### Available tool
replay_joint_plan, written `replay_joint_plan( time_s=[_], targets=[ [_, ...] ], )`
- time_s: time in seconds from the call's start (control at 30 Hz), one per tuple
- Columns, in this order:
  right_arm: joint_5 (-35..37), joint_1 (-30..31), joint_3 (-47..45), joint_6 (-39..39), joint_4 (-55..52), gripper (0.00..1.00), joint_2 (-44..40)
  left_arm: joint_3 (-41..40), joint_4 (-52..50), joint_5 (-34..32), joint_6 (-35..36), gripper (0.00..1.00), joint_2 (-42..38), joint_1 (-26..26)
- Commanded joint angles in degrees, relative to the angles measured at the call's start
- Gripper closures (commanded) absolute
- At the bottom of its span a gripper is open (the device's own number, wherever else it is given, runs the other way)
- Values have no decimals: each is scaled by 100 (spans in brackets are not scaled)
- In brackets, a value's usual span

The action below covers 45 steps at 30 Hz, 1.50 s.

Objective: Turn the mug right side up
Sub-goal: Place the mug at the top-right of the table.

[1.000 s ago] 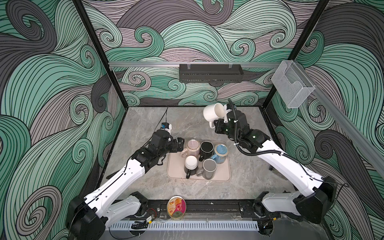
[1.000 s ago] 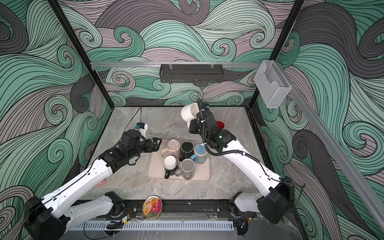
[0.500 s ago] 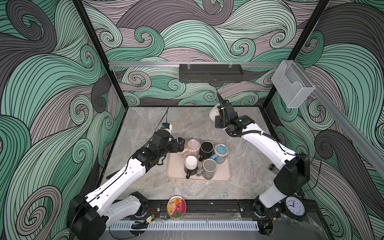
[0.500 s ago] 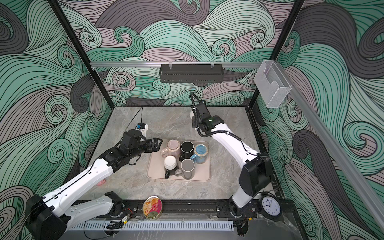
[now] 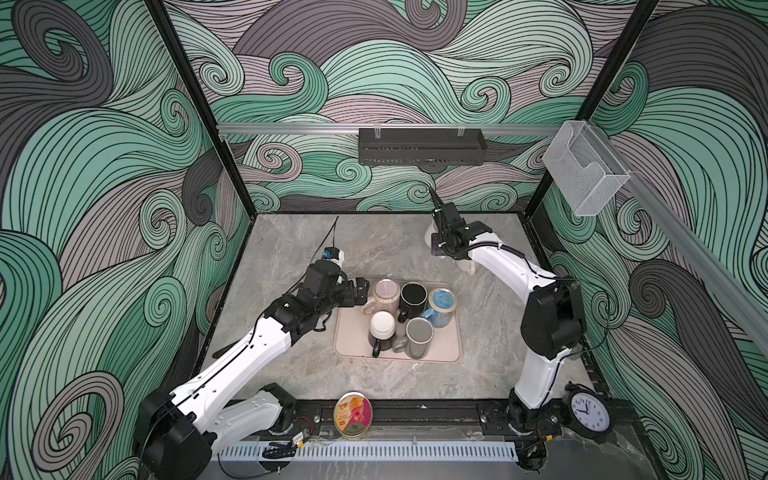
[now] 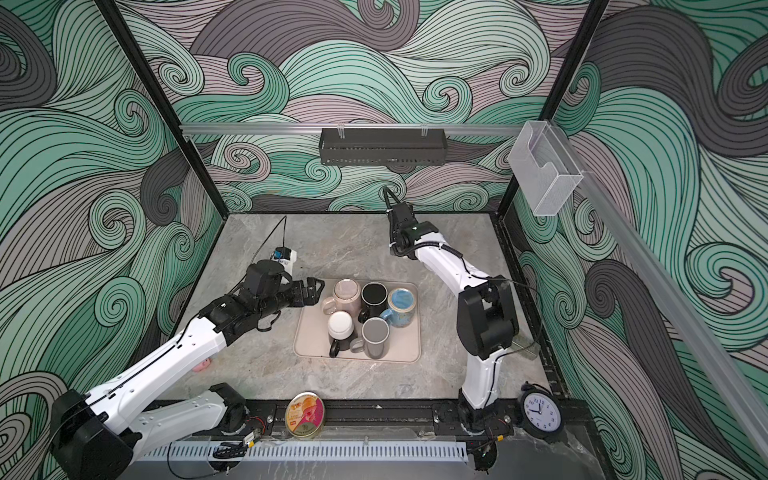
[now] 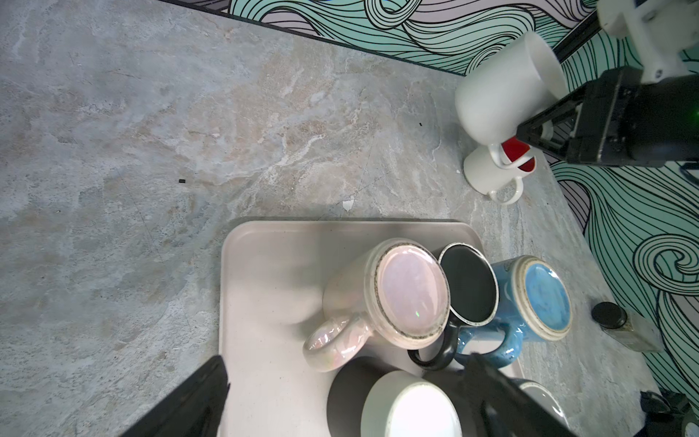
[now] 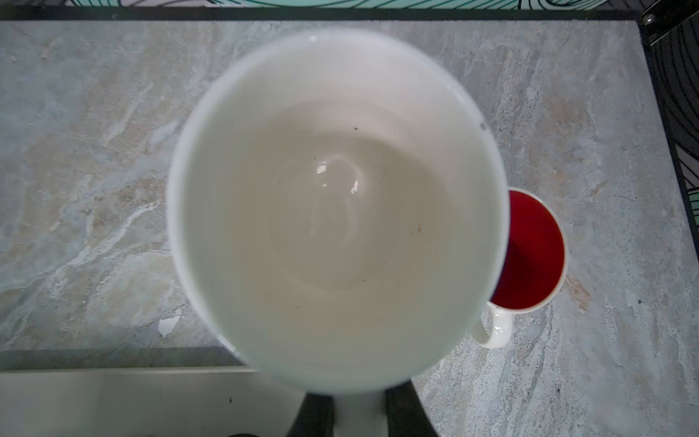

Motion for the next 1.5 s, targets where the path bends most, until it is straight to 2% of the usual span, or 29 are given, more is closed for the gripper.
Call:
replay_joint_plan(
  time_s=[0.0, 0.7, 1.47],
  targets=[
    [125, -88, 248, -11, 228, 100, -18, 100, -173, 90, 133, 2, -8, 23],
    [155, -268, 113, -2, 321, 100, 809, 130, -117, 251, 140, 2, 205, 24],
    [-14, -353, -565, 137, 692, 100, 680, 60, -95, 296, 113, 2, 249, 26]
  ],
)
